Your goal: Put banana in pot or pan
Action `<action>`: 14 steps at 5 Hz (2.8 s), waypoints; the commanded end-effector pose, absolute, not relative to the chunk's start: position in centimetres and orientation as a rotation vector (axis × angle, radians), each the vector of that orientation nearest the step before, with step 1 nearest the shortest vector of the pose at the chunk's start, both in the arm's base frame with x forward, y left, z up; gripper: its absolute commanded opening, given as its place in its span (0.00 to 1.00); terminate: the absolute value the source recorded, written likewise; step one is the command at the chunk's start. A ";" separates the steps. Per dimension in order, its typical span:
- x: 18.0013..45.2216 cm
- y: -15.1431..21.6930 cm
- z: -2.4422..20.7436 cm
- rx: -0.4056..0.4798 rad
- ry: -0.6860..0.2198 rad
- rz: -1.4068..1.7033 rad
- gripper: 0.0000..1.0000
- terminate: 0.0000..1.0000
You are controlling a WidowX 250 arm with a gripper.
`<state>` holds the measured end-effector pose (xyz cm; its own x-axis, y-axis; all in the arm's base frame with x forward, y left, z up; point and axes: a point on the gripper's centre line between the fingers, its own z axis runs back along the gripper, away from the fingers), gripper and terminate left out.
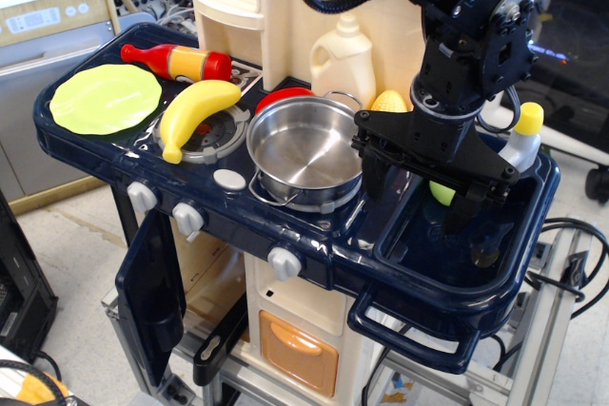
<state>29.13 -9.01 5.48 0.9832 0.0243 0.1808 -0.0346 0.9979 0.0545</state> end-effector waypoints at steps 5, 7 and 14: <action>31.3 8.9 15.0 0.341 -0.236 -0.070 1.00 0.00; 32.1 14.1 11.4 0.297 -0.286 -0.048 1.00 0.00; 31.3 12.1 5.4 0.129 -0.235 -0.031 0.00 0.00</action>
